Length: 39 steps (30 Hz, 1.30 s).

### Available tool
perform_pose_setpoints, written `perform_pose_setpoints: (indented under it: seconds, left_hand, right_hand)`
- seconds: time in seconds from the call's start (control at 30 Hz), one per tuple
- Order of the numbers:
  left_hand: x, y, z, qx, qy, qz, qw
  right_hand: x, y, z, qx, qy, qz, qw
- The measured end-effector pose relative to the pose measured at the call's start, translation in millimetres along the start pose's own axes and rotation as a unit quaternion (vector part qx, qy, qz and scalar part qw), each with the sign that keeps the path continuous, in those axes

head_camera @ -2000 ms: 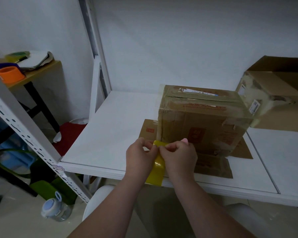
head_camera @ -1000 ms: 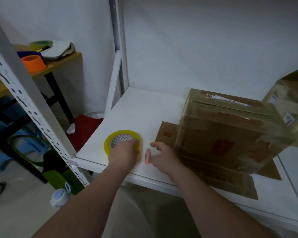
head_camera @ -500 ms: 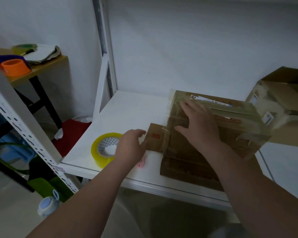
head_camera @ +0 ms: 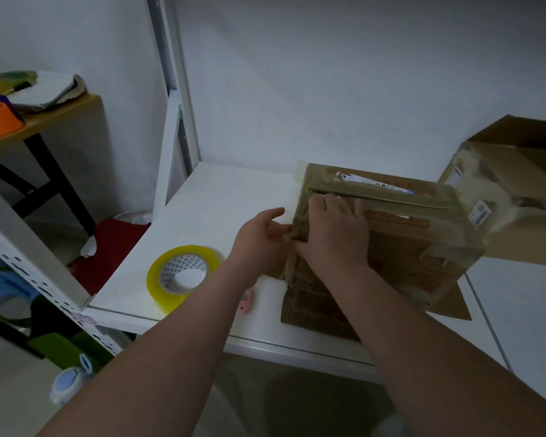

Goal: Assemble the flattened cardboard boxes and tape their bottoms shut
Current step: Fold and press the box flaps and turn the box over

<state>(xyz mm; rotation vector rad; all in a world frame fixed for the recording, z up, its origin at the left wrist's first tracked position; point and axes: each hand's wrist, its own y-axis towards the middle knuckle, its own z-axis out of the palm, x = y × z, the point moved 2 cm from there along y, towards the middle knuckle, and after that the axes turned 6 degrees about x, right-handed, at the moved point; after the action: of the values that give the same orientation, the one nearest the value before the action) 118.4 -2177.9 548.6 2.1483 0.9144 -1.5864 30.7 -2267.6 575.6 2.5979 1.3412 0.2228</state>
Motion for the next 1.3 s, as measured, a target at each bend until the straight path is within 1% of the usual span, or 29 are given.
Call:
perform_pose_setpoints:
  seconds: [0.17, 0.33, 0.47, 0.53, 0.63, 0.77, 0.83, 0.93, 1.03, 1.1, 1.13, 1.2, 1.23, 1.3]
  left_hand:
    - [2, -1, 0, 0.015, 0.008, 0.016, 1.000]
    - [-1, -1, -1, 0.039, 0.005, 0.012, 0.999]
    - [-9, 0, 1, 0.027, 0.063, 0.022, 0.997]
    - [-15, 1, 3, 0.017, 0.106, 0.028, 0.994]
    - [-29, 0, 8, 0.002, 0.203, 0.078, 0.976]
    - [-49, -4, 19, -0.047, 0.275, 0.167, 0.946]
    - [-53, 1, 25, -0.053, 0.328, 0.181, 0.926]
    - [-56, 8, 34, -0.039, 0.421, 0.163, 0.891]
    - [-62, 13, 39, -0.027, 0.474, 0.154, 0.867]
    - [-68, 13, 40, -0.004, 0.494, 0.169, 0.853]
    - [-72, 12, 41, 0.016, 0.485, 0.182, 0.855]
    - [-76, 6, 44, 0.062, 0.447, 0.185, 0.873]
    - [-77, 2, 45, 0.075, 0.445, 0.183, 0.874]
    - [-79, -6, 49, 0.085, 0.462, 0.194, 0.861]
  right_hand:
    - [7, 4, 11, -0.017, -0.042, 0.012, 0.999]
    - [1, 6, 10, -0.030, -0.014, -0.003, 0.999]
    - [-18, 2, 5, -0.056, 0.038, -0.038, 0.997]
    - [-29, -2, 1, -0.054, 0.052, -0.055, 0.996]
    - [-44, -9, -2, -0.044, 0.051, -0.074, 0.995]
    - [-66, -22, -2, -0.047, 0.045, -0.095, 0.993]
    - [-79, -30, -4, -0.055, 0.038, -0.100, 0.993]
    - [-97, -41, -9, -0.083, 0.003, -0.119, 0.989]
    - [-115, -50, -17, -0.112, -0.022, -0.146, 0.983]
    - [-126, -55, -21, -0.114, -0.044, -0.157, 0.980]
    - [-132, -58, -21, -0.113, -0.057, -0.154, 0.980]
    - [-142, -61, -22, -0.111, -0.057, -0.121, 0.985]
    - [-146, -63, -23, -0.105, -0.028, -0.094, 0.990]
    - [-146, -67, -24, -0.079, 0.052, -0.065, 0.993]
